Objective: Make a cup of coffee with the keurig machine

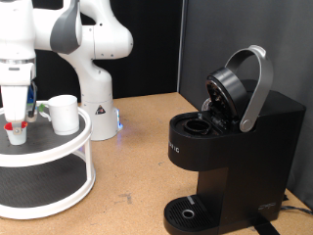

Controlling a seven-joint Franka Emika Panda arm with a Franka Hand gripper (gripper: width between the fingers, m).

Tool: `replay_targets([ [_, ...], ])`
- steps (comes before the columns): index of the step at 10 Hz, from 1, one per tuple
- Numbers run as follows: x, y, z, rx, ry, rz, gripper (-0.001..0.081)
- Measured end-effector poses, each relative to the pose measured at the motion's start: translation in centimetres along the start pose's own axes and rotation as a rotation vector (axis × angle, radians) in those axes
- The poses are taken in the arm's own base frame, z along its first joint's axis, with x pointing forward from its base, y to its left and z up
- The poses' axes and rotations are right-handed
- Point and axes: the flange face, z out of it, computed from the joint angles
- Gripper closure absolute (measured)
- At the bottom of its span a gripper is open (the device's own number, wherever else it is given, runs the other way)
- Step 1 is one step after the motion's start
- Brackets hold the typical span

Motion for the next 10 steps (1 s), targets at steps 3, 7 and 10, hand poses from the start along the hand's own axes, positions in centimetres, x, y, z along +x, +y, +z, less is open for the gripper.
replay_targets([
  [3, -0.09, -0.01, 0.39, 0.005, -0.007, 0.024, 0.0001],
  [7, 0.01, 0.10, 0.54, 0.007, -0.012, 0.046, 0.0395],
  [10, -0.01, 0.29, 0.33, 0.014, -0.010, 0.059, 0.0455],
])
